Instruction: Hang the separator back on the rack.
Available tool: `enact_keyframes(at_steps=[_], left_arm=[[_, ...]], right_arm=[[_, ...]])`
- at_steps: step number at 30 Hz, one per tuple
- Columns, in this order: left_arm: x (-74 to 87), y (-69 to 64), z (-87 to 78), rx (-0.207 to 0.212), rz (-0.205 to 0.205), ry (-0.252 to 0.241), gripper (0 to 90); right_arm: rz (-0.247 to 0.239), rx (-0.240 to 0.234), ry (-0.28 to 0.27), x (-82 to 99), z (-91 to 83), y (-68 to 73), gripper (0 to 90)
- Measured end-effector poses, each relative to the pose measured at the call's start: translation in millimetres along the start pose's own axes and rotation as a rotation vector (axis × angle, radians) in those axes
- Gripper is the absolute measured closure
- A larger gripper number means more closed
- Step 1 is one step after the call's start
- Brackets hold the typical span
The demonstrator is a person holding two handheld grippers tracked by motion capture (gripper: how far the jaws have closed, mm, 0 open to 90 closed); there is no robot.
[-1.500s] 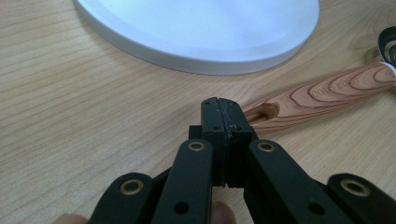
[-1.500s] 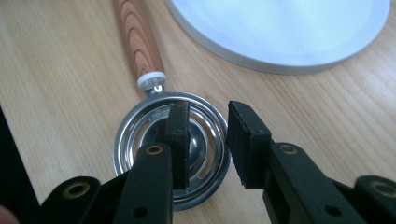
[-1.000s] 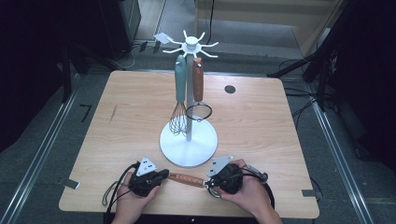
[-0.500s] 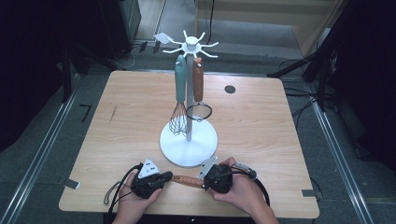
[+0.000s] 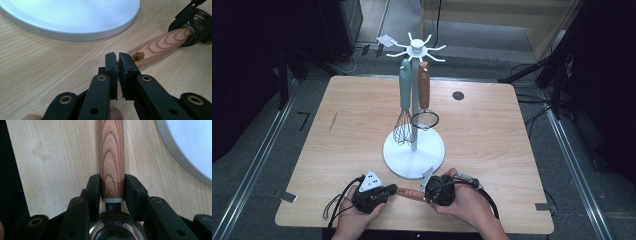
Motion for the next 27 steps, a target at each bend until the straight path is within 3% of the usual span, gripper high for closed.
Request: enact_keyframes(at_steps=[3,7,8,9,13,17,21,24,27], left_arm=[[-0.8,2.3,-3.5,0.014,-0.011,-0.032,76.4],[-4.0,8.1,-11.4,0.049,-0.055,-0.093,53.0],[-4.4,10.7,-14.7,0.054,-0.062,-0.107,48.9],[-4.8,13.6,-18.1,0.046,-0.068,-0.124,46.4],[-4.9,29.1,-32.6,-0.022,-0.113,-0.191,35.1],[-3.9,44.5,-45.4,-0.090,-0.129,-0.248,29.8],[-0.8,59.0,-52.5,-0.164,-0.138,-0.262,22.0],[2.2,71.2,-58.0,-0.197,-0.170,-0.268,14.6],[5.2,82.6,-68.4,-0.199,-0.175,-0.291,12.8]], right_arm=[[0.005,0.000,0.038,-1.1,-0.8,1.9,68.6],[0.015,0.009,0.055,-2.7,-1.1,3.5,70.3],[0.006,0.038,0.043,-2.6,-1.4,3.6,70.4],[0.016,0.078,0.025,-2.7,-1.6,4.6,70.5],[0.036,0.140,-0.007,0.5,-1.8,6.1,70.6],[0.075,0.135,-0.062,5.0,-8.1,5.4,70.8],[0.104,0.132,-0.098,11.4,-13.5,1.7,70.8],[0.136,0.129,-0.132,16.5,-15.8,-2.7,70.8],[0.174,0.123,-0.170,22.1,-20.1,-8.4,70.8]])
Point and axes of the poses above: each handheld gripper's, and its own axes: z roughly forward along the jaws, x roughly out of its underside, y roughly to its left, the point moved 6 cm from there along z, roughly forward along the jaws, and after that the axes turned 12 degrees about y, right-handed, at the moved point
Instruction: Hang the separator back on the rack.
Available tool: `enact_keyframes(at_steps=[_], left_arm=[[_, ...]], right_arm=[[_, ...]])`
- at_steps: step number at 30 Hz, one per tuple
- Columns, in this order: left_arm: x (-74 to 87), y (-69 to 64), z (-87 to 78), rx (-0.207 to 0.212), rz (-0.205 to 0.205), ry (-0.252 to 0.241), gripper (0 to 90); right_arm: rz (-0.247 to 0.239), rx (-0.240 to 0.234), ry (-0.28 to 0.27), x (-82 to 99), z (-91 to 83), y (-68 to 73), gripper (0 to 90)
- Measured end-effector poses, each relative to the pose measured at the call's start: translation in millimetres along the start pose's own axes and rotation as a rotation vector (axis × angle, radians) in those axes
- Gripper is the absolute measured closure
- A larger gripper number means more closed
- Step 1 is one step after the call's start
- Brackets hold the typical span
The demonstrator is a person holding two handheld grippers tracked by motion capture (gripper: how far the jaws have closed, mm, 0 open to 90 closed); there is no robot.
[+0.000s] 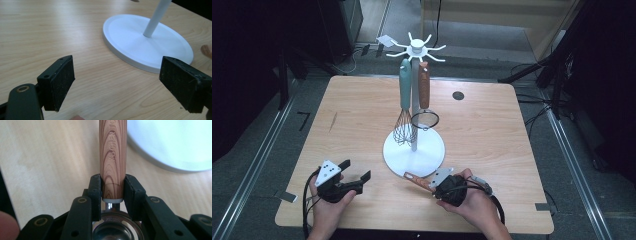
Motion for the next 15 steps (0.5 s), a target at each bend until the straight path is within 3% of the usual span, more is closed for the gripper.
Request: enact_keyframes(at_steps=[3,8,12,15], left_arm=[[2.0,13.9,-4.8,-0.005,0.001,0.017,9.3],[3.5,36.2,-8.7,-0.045,-0.052,0.010,9.4],[6.3,51.1,-6.4,-0.133,-0.067,0.031,9.5],[8.6,57.5,-3.5,-0.169,-0.073,0.047,9.6]], right_arm=[[0.052,-0.006,-0.029,3.1,-3.6,-6.9,70.8],[0.118,0.007,-0.082,7.7,-6.6,-18.8,70.8],[0.164,0.005,-0.115,11.0,-8.1,-25.9,70.8],[0.194,0.009,-0.146,12.9,-9.4,-30.7,70.8]])
Point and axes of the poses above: each handheld gripper's, and its own axes: z roughly forward along the jaws, x roughly out of its underside, y roughly to its left, the point moved 6 cm from there along z, roughly forward along the jaws, and after that the axes turned 12 degrees about y, right-handed, at the moved point
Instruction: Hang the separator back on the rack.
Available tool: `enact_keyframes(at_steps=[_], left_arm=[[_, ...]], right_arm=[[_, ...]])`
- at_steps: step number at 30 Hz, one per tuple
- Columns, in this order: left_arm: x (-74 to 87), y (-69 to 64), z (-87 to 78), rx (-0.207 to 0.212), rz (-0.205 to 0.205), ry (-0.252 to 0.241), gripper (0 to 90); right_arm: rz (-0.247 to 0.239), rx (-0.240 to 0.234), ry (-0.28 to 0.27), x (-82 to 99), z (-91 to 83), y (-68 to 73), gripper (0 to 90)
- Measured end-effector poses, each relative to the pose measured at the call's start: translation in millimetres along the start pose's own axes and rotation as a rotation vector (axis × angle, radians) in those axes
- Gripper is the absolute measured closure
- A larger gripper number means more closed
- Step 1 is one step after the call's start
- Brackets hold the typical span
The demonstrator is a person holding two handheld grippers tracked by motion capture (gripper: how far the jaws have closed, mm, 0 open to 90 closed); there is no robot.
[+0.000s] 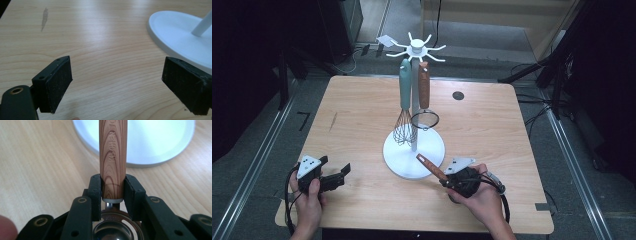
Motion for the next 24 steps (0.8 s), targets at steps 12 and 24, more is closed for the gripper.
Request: enact_keyframes(at_steps=[12,24], left_arm=[[3.3,-2.8,8.2,0.018,0.015,0.024,9.6],[1.0,-2.5,12.1,0.004,0.006,0.039,11.0]], right_arm=[[0.120,0.022,-0.146,3.9,-10.7,-24.4,70.7],[0.244,0.009,-0.292,10.2,-17.6,-45.7,70.7]])
Point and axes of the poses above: each handheld gripper's, and its own axes: z roughly forward along the jaws, x roughly out of its underside, y roughly to its left, the point moved 6 cm from there along z, roughly forward along the jaws, and after that the axes turned 12 degrees about y, right-handed, at the moved point
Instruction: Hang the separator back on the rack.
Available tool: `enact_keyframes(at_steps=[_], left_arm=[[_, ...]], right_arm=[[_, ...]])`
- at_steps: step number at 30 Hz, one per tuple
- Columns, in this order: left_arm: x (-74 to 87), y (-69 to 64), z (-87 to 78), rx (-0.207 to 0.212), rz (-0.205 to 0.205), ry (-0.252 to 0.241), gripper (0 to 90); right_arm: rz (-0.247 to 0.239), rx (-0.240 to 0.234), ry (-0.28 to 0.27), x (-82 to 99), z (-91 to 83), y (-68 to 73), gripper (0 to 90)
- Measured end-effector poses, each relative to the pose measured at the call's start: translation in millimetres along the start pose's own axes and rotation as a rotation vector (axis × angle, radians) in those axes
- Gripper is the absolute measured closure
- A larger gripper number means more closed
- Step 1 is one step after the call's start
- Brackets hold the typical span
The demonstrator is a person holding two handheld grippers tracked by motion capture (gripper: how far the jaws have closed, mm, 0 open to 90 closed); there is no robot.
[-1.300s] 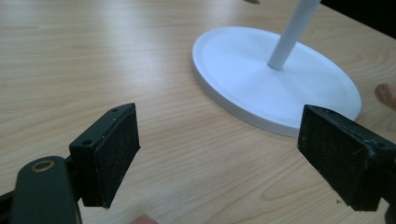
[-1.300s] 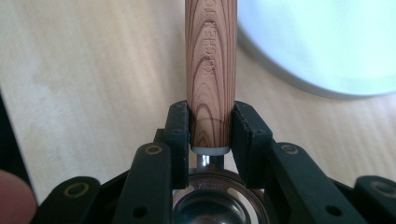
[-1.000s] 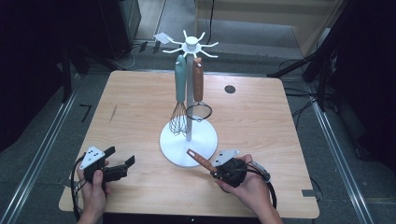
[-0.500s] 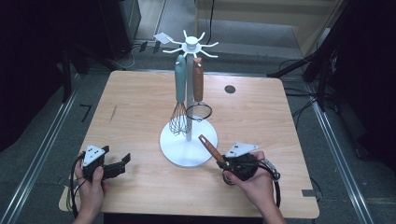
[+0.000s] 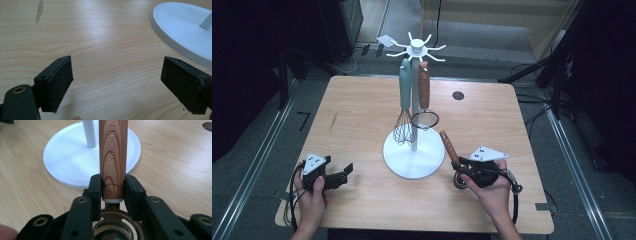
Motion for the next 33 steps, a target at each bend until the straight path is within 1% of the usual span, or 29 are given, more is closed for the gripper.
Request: enact_keyframes(at_steps=[3,8,10,11,15,22,24,28,33], left_arm=[[0.3,-0.3,-0.4,-0.003,0.006,-0.001,12.1],[0.4,-1.3,-1.3,-0.001,0.008,-0.013,13.1],[0.5,-1.7,-1.6,0.001,0.016,-0.016,13.4],[0.6,-1.9,-1.6,0.004,0.017,-0.015,13.5],[0.6,-1.9,-1.6,0.014,0.014,-0.015,13.5],[0.5,-1.7,-1.4,0.020,0.012,-0.016,13.5],[0.5,-1.6,-1.2,0.017,0.012,-0.012,13.5],[0.4,-1.3,-1.1,0.015,0.008,-0.014,13.5],[0.5,-1.0,-1.0,0.007,0.006,-0.010,13.6]], right_arm=[[0.013,0.015,-0.023,-1.7,-3.4,-1.1,70.7],[0.037,0.018,-0.074,-7.5,-8.1,-1.7,70.7],[0.048,0.008,-0.095,-9.6,-9.9,-0.3,70.7],[0.052,0.012,-0.098,-10.4,-10.8,1.1,70.7],[0.046,0.028,-0.129,-13.6,-15.2,6.1,70.7],[0.048,0.028,-0.168,-21.1,-21.6,7.8,70.7],[0.039,0.035,-0.180,-24.1,-23.7,8.3,70.7],[0.051,0.027,-0.206,-28.4,-28.3,7.6,70.7],[0.047,0.024,-0.226,-33.4,-34.9,7.0,70.7]])
Point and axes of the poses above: each handheld gripper's, and its own axes: z roughly forward along the jaws, x roughly out of its underside, y roughly to its left, the point moved 6 cm from there along z, roughly forward along the jaws, and after that the axes turned 12 degrees about y, right-handed, at the moved point
